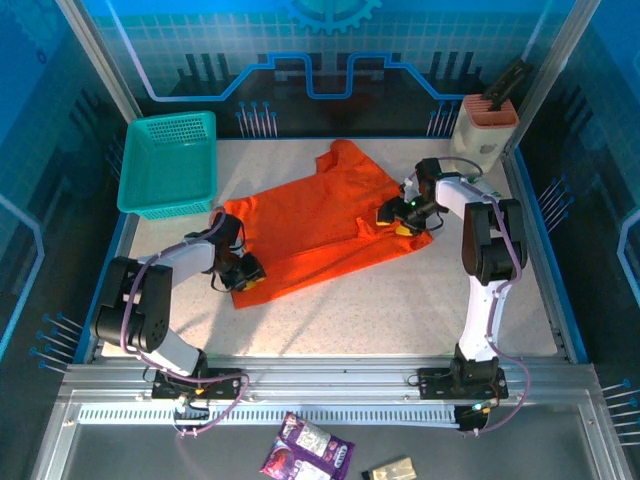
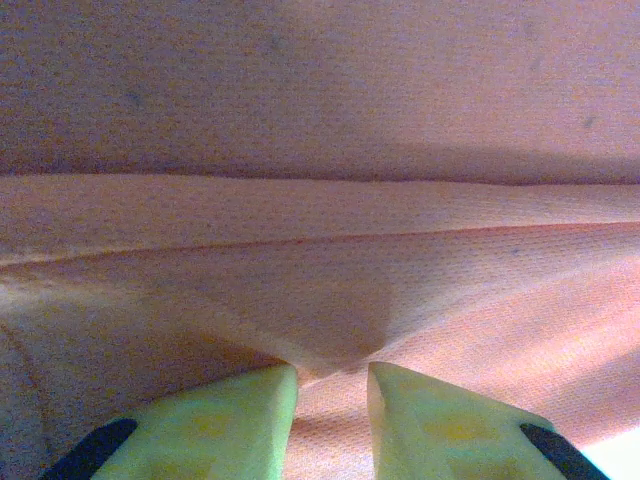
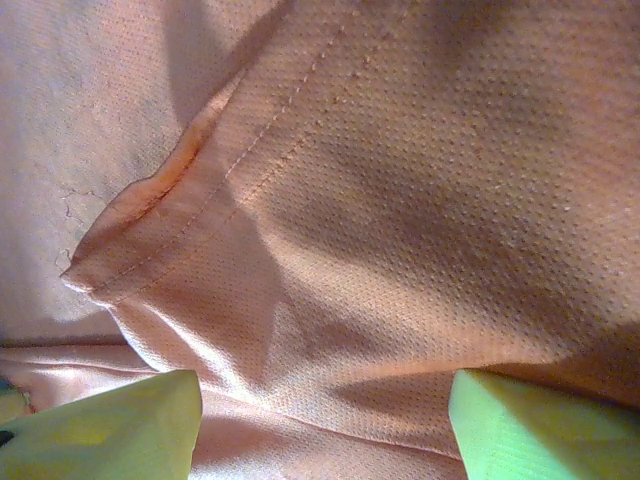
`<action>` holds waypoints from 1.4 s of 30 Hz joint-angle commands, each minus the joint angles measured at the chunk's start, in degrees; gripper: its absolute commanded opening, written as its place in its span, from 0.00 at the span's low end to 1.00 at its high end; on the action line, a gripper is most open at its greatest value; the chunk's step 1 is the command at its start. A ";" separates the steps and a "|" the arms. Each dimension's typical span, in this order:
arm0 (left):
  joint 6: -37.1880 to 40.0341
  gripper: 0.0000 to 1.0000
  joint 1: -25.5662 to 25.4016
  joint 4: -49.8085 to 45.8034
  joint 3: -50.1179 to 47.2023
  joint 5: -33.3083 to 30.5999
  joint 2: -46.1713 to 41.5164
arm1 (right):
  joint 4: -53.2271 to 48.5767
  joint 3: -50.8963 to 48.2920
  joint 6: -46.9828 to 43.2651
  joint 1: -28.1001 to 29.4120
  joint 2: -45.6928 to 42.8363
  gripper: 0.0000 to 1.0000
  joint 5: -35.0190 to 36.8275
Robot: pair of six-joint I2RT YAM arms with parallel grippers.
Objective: Fold the inside-out t-shirt
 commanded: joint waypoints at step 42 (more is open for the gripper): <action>17.44 0.32 7.66 -17.23 40.89 -14.41 16.86 | -17.72 54.53 -15.90 -1.03 25.44 0.53 10.69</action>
